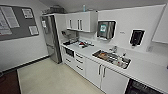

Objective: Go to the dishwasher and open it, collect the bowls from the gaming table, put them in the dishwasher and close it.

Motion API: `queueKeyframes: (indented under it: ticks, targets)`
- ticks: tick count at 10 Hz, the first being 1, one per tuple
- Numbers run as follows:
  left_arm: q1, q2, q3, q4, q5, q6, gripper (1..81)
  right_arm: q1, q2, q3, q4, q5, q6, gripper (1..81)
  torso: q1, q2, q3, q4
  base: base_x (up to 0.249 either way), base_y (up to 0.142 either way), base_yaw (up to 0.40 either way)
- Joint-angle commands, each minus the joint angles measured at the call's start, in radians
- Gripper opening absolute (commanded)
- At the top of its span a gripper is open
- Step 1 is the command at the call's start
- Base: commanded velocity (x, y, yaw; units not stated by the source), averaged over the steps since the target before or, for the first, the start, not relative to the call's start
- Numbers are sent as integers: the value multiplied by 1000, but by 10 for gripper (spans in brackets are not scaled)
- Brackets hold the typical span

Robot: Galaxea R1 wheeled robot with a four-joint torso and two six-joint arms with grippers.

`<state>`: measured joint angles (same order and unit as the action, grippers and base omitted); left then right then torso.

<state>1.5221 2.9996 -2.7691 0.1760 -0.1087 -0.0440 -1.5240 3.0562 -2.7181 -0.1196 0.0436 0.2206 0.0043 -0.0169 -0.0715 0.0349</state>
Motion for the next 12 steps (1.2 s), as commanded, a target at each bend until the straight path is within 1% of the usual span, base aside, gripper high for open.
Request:
queueKeyframes:
  ticks: [1,5,12]
  targets:
    - [-47,-4,-3,2,49,1,811,40,12,2,9,-54,-1,811,0,0,0,0,0,0,343]
    - [-47,-8,-3,0,50,-2,811,41,12,2,9,-54,-1,811,0,0,0,0,0,0,344]
    - [-47,3,-3,8,50,6,811,41,15,2,9,-50,-1,811,0,0,0,0,0,0,343]
